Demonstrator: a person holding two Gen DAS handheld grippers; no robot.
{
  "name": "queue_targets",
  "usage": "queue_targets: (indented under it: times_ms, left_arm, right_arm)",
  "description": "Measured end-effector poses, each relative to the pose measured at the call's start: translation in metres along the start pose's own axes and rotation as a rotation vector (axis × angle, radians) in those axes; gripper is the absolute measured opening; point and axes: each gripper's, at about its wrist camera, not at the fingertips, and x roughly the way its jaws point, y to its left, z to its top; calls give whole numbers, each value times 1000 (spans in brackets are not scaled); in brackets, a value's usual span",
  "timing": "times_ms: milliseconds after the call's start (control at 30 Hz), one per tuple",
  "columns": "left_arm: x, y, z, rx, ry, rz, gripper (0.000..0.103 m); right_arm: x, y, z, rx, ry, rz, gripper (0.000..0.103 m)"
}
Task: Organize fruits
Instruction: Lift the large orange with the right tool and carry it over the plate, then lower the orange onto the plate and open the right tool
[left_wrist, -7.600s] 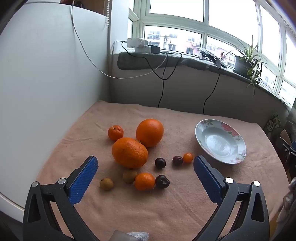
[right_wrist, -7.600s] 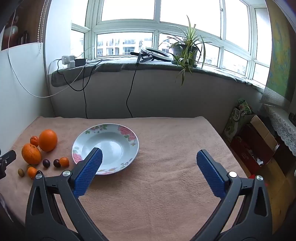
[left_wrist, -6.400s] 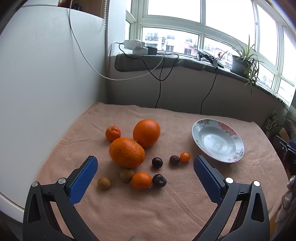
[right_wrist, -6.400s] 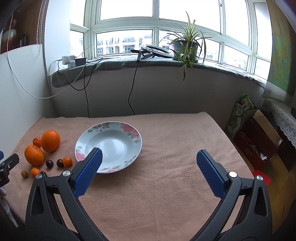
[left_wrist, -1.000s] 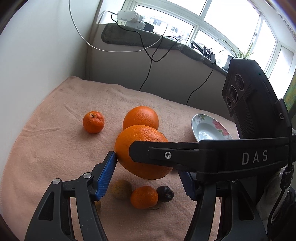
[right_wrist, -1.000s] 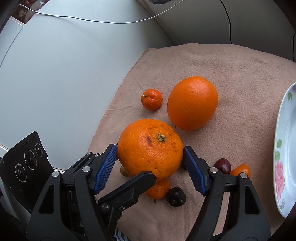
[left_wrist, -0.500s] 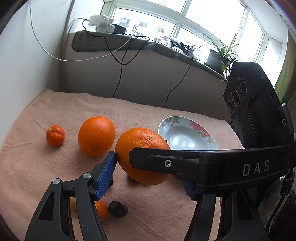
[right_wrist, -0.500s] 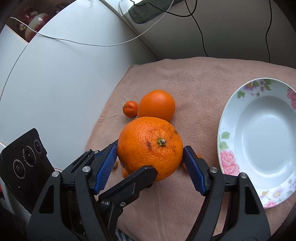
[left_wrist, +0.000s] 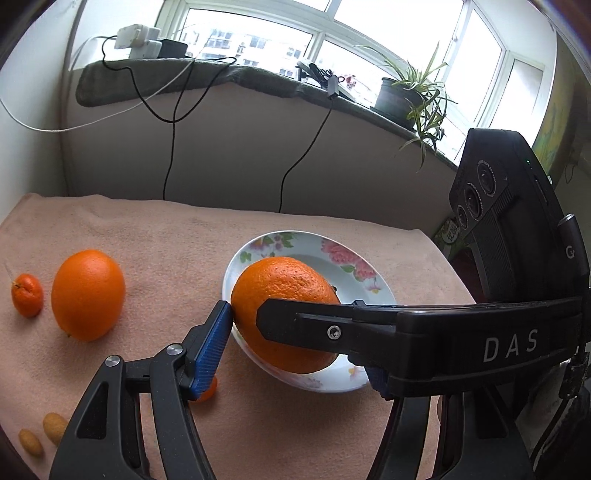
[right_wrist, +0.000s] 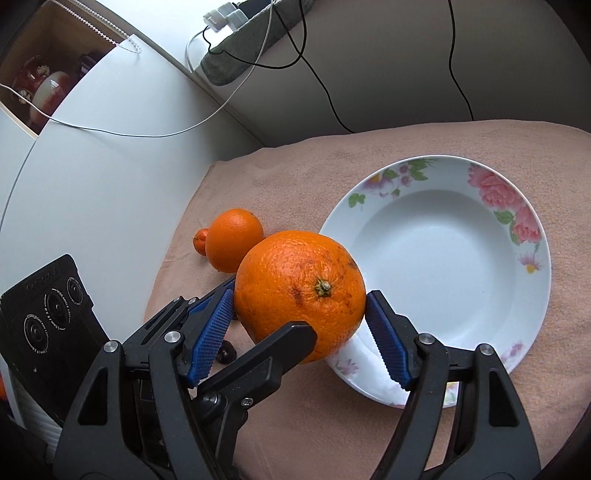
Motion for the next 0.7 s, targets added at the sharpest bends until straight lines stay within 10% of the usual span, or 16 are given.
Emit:
queue_targets:
  times_ms: [700]
  left_arm:
    - [69,-22,6,2,118,-97,65]
  right_arm:
    - [-4,-48,21,-38,-56,-228,75]
